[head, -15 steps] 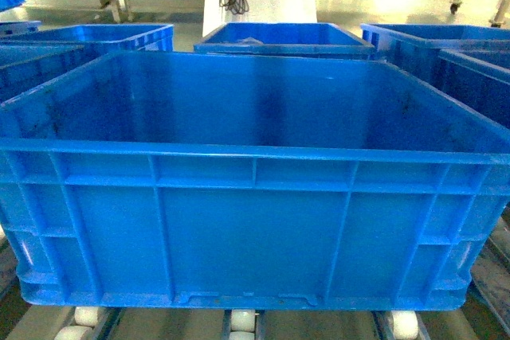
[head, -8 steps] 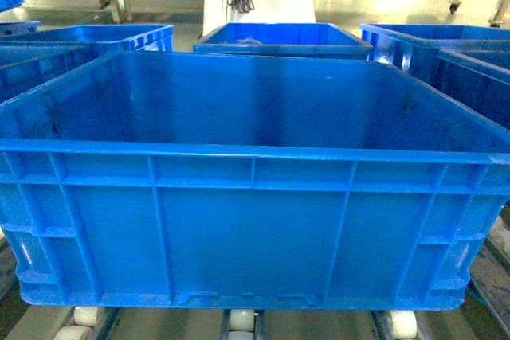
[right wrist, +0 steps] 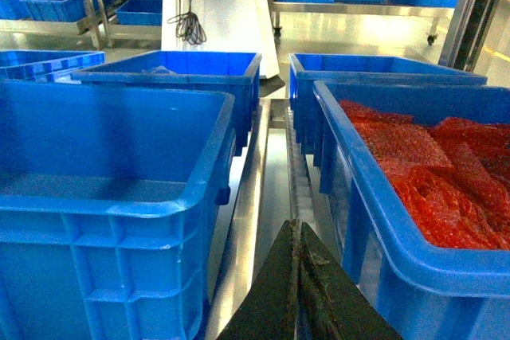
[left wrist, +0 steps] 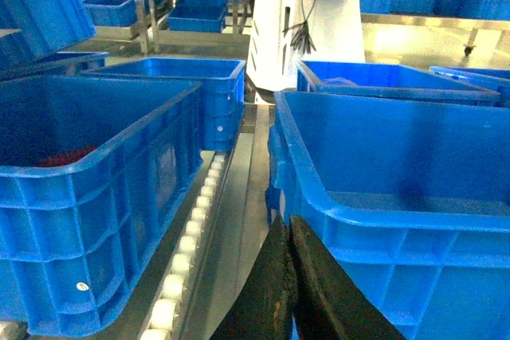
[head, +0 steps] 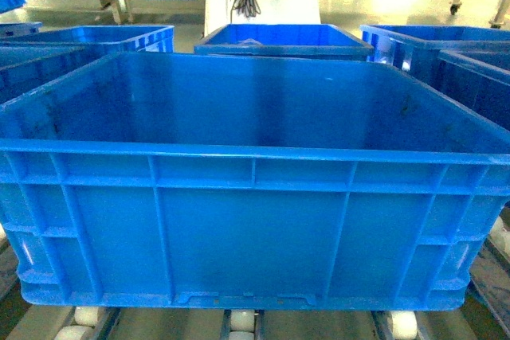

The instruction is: Place box next to blue box on left shelf

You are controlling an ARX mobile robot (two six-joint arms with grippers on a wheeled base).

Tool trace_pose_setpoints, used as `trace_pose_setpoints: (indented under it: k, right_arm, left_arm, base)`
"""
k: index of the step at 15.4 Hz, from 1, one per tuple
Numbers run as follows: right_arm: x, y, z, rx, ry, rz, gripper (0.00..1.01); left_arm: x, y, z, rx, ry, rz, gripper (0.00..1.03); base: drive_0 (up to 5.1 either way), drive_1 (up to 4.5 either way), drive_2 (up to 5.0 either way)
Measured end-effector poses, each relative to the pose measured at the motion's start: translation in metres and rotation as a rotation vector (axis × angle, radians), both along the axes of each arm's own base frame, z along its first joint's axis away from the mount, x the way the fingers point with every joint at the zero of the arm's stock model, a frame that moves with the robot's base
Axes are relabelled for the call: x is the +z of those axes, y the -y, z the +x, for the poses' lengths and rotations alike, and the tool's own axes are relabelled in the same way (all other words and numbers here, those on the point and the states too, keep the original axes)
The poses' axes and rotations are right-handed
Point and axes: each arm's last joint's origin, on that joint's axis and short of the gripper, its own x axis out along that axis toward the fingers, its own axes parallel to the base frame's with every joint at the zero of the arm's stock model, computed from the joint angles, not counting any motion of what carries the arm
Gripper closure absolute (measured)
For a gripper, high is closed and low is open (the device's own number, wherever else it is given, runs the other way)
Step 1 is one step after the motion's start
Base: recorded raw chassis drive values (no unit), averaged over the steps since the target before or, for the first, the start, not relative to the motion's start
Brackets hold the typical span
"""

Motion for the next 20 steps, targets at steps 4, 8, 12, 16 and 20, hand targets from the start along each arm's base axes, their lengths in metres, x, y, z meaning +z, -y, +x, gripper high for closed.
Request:
trace_pose_setpoints:
  k: [4,8,12,16,20]
  right_arm:
    - [0.002,0.000,-0.007,0.000,0.010,0.000,0.99]
    - [0.002,0.000,-0.010,0.000,0.006,0.000,0.99]
    - [0.003,0.000,-0.012,0.000,0.011,0.000,0.99]
    - [0.002,0.000,-0.024,0.000,0.010,0.000,0.99]
    - [-0.001,0.000,-0.035,0.000,-0.002,-0.002,0.98]
  left_arm:
    - [0.001,0.000,-0.007,0.000,-0.002,0.000,1.02]
    - [0.002,0.000,-0.010,0.000,0.002,0.000,1.02]
    - [0.002,0.000,-0.012,0.000,0.000,0.000,1.02]
    - [0.001,0.000,-0.023,0.000,0.003,0.000,1.02]
    - [-0.003,0.000,-0.034,0.000,-0.017,0.002,0.98]
  base:
    - [0.0,0.00,0.0]
    - [0.0,0.00,0.0]
    - [0.0,0.00,0.0]
    - [0.0,0.00,0.0]
    - [0.0,0.00,0.0]
